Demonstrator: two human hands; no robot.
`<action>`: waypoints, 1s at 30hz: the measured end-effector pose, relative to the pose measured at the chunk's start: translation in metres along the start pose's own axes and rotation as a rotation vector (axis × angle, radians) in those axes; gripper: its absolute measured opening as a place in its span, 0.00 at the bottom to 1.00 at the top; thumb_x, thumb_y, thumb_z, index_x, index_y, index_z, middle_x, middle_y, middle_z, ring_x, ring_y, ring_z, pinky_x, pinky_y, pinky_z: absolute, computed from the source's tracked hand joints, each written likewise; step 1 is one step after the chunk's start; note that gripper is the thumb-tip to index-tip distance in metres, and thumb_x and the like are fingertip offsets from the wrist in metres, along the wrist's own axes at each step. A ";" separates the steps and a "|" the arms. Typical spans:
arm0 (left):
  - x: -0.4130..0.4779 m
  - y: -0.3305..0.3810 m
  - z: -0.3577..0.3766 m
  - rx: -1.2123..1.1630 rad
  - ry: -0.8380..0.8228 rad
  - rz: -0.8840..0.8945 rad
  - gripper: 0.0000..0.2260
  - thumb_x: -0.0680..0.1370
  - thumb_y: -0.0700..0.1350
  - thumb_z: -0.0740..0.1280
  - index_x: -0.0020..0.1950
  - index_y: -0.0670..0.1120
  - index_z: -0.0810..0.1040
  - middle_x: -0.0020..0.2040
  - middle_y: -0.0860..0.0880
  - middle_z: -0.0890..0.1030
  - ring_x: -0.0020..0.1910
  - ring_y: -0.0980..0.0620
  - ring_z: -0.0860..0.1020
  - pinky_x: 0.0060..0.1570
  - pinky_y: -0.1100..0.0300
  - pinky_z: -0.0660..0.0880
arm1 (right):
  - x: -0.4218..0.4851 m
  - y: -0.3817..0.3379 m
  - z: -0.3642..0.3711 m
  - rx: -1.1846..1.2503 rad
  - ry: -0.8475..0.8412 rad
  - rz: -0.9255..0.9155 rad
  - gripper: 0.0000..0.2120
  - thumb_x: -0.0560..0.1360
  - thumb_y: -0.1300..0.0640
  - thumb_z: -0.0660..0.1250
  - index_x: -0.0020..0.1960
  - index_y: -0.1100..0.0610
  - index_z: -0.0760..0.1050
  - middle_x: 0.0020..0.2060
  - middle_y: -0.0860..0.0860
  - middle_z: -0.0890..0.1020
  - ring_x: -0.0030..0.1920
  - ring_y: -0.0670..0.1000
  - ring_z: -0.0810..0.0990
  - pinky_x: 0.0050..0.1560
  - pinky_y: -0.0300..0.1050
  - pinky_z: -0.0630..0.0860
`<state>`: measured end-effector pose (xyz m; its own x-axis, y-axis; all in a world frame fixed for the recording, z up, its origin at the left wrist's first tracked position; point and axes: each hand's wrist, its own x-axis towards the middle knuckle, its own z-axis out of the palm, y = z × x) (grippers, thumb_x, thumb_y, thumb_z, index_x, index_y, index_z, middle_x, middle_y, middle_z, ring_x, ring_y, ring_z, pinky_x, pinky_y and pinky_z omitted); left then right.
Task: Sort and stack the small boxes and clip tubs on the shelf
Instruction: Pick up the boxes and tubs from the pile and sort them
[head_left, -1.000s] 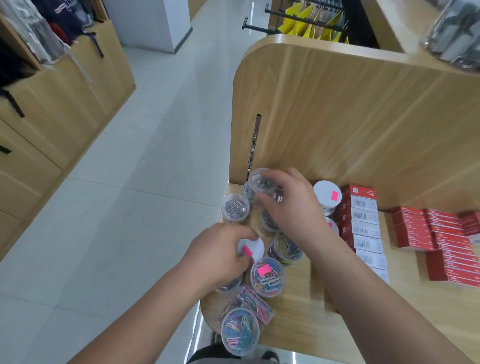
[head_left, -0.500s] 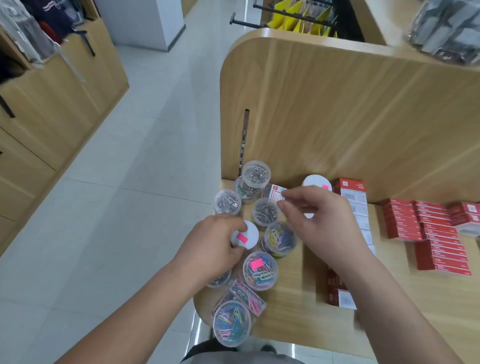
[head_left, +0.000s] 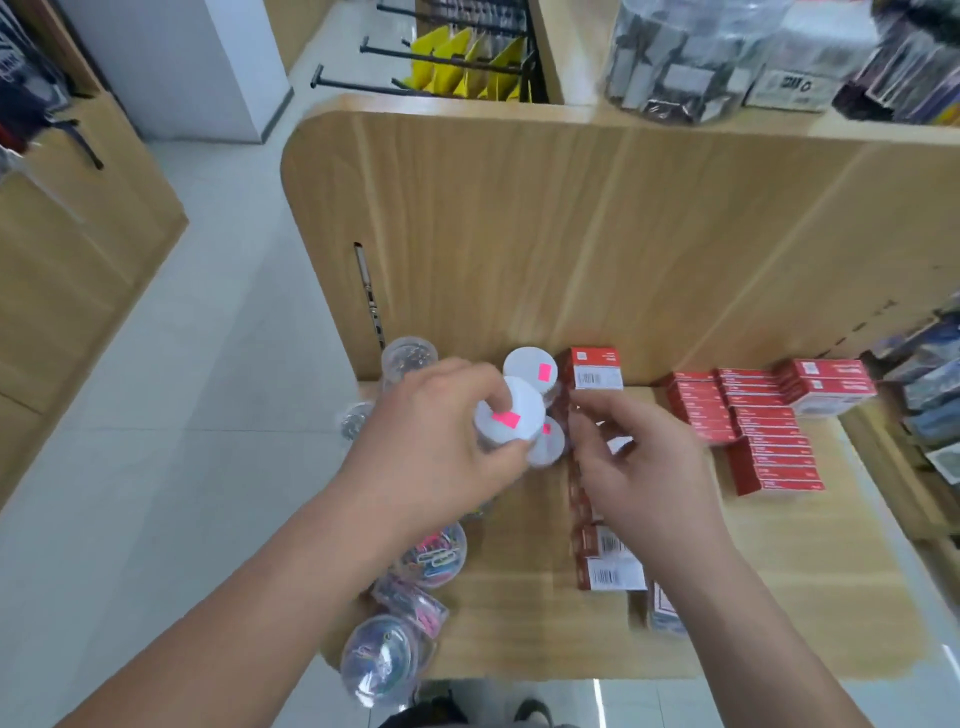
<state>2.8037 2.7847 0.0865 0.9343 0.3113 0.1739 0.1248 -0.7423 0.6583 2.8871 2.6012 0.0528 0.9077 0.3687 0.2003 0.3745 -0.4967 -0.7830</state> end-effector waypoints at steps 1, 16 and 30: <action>0.007 0.001 0.016 0.019 -0.039 0.014 0.10 0.67 0.54 0.75 0.45 0.55 0.79 0.45 0.57 0.78 0.44 0.54 0.76 0.44 0.56 0.74 | -0.001 0.003 -0.005 -0.014 0.011 0.003 0.09 0.77 0.57 0.71 0.55 0.47 0.83 0.46 0.39 0.84 0.45 0.44 0.82 0.44 0.51 0.80; 0.009 -0.027 0.062 0.086 -0.052 0.038 0.12 0.72 0.60 0.71 0.51 0.56 0.83 0.57 0.57 0.80 0.58 0.52 0.79 0.54 0.50 0.78 | 0.028 0.027 0.009 -0.433 -0.102 -0.345 0.08 0.70 0.56 0.77 0.49 0.54 0.84 0.49 0.49 0.84 0.54 0.57 0.80 0.53 0.52 0.77; -0.131 -0.066 -0.009 0.063 0.272 -0.282 0.09 0.76 0.48 0.75 0.56 0.53 0.83 0.59 0.60 0.79 0.59 0.63 0.77 0.58 0.63 0.74 | 0.017 0.022 0.035 -0.451 -0.250 -0.397 0.28 0.74 0.49 0.73 0.71 0.57 0.75 0.71 0.60 0.74 0.74 0.61 0.70 0.71 0.64 0.69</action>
<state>2.6700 2.7984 0.0271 0.7392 0.6474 0.1858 0.3920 -0.6378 0.6630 2.9039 2.6239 0.0181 0.6331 0.7367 0.2375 0.7643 -0.5461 -0.3430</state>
